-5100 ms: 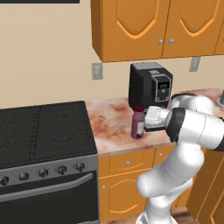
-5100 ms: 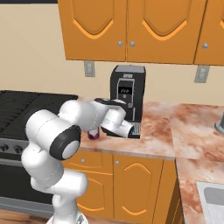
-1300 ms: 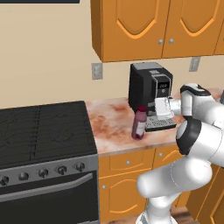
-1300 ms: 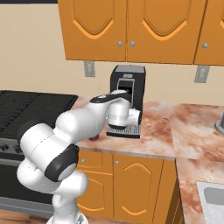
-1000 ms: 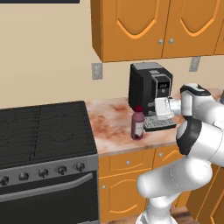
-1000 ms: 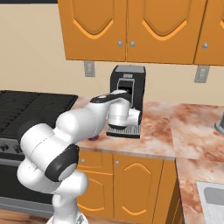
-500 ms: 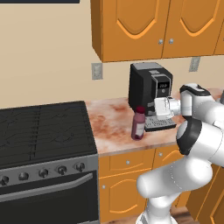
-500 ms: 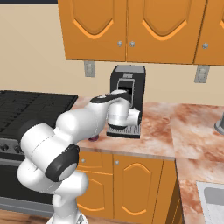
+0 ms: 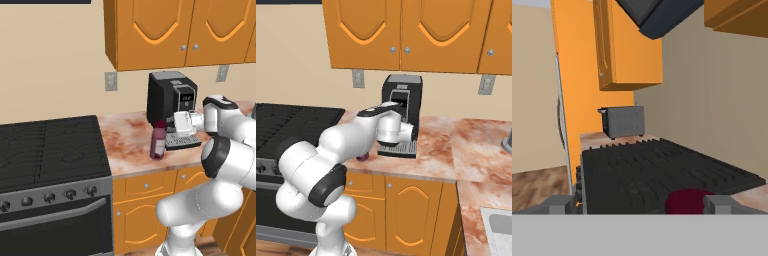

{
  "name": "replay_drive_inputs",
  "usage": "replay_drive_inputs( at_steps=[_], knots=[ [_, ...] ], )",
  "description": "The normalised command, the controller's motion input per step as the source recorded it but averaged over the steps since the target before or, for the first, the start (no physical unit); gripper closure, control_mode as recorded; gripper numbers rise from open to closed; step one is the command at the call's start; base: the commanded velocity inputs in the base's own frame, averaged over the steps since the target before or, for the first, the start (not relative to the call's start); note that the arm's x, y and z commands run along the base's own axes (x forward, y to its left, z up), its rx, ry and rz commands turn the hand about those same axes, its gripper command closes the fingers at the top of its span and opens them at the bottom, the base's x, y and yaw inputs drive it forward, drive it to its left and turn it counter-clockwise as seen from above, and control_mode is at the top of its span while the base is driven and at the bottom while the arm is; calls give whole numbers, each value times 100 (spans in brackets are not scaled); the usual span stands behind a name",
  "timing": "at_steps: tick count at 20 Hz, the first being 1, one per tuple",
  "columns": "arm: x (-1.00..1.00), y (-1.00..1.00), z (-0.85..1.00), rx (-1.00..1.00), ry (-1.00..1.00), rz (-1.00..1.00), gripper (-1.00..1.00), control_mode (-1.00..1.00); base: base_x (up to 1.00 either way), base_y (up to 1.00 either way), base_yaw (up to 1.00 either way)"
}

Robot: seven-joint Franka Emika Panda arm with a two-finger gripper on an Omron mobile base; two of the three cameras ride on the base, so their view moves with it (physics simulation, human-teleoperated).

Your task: There is a wine glass and glass cup on the dining counter. Place the wine bottle next to the wine glass and the juice bottle next to the glass cup.

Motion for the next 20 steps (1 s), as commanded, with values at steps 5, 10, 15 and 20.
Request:
replay_drive_inputs(
  at_steps=[5,10,15,20],
  knots=[
    [0,16,-2,-1,0,0,-100,-100,0,0,0],
    [0,3,-4,0,0,0,-100,-100,0,0,0],
    [0,0,-1,0,0,0,-100,-100,0,0,0],
    [1,0,-2,0,0,0,-100,-100,0,0,0]
  ],
)
